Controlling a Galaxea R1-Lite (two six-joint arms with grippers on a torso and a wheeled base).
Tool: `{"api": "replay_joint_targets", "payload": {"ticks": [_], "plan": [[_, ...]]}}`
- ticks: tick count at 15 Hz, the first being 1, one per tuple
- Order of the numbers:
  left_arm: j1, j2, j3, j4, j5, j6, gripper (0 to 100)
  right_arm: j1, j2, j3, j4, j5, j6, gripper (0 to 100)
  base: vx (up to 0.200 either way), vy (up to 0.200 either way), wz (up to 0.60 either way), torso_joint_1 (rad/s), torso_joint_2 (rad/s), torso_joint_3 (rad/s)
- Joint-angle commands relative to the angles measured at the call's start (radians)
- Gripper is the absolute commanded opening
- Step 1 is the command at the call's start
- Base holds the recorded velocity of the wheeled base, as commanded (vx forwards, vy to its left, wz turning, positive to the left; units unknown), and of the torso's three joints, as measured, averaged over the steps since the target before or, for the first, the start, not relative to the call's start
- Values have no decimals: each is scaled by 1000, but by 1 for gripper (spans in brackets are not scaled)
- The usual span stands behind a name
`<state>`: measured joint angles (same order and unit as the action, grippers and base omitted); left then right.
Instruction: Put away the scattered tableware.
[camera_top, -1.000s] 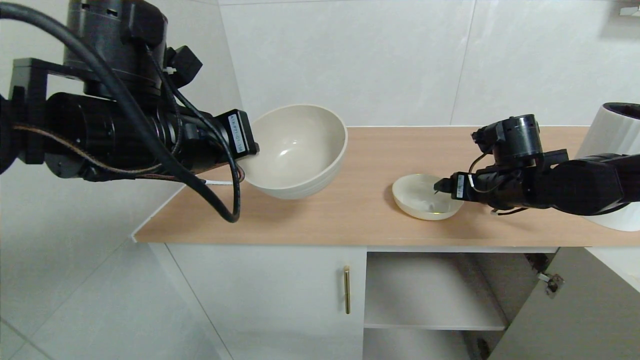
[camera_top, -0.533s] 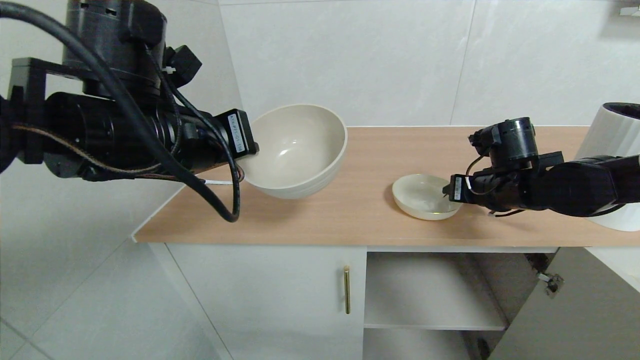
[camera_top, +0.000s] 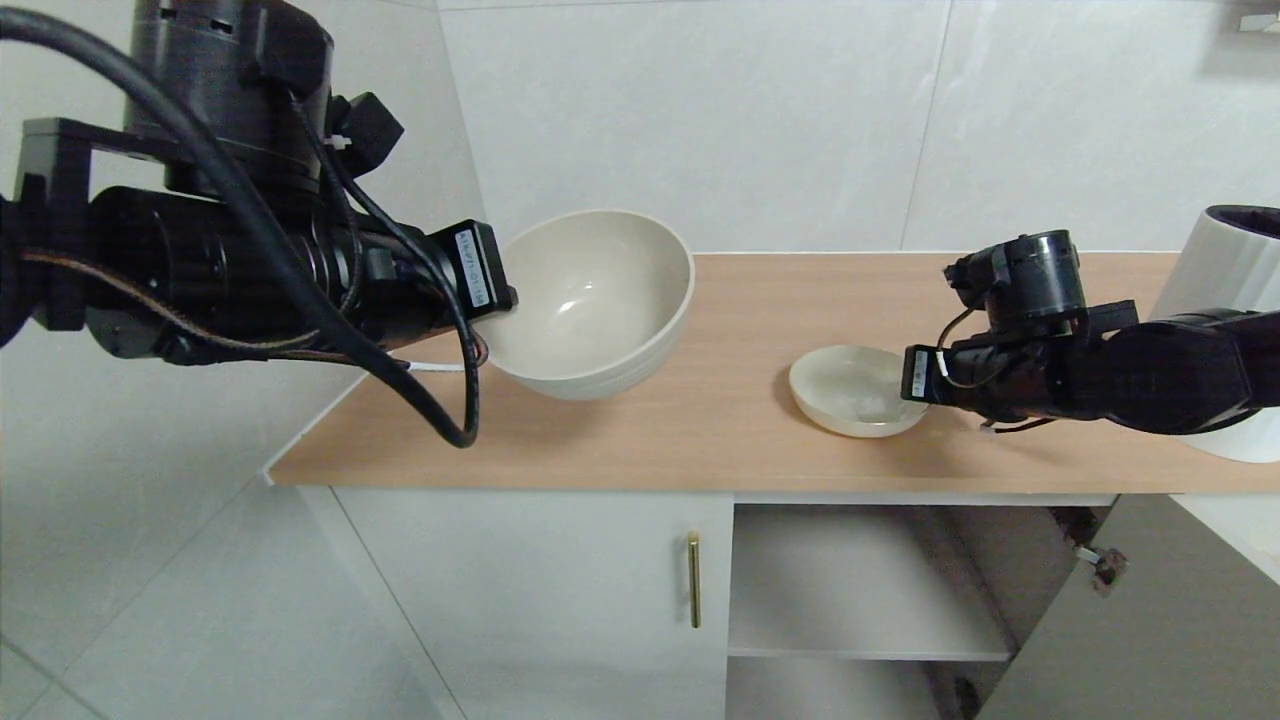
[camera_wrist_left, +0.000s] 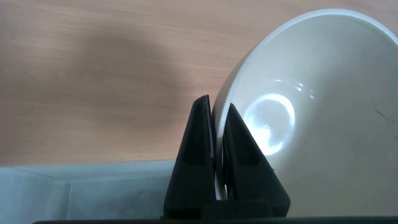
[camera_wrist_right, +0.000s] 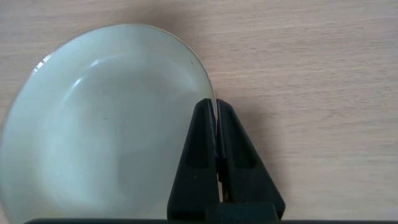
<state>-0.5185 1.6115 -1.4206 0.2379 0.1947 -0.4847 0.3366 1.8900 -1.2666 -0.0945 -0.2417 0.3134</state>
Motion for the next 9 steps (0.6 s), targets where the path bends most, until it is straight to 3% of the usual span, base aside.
{"api": "replay_joint_targets", "payload": {"ticks": [1,5,7,9], "plan": [[-2,-1,6,0,0,0,0,7,-48,15,-1,7,0,0,0,0,0,0,0,0],[-12,-27,54,0,3,5,0,38,-193,93,4,15,-2,0,0,0,0,0,0,0],[-32,-73,111,0,5,54,0,91,-302,139,47,16,-4,0,0,0,0,0,0,0],[-46,-113,161,0,5,55,0,122,-350,150,90,10,1,0,0,0,0,0,0,0]]}}
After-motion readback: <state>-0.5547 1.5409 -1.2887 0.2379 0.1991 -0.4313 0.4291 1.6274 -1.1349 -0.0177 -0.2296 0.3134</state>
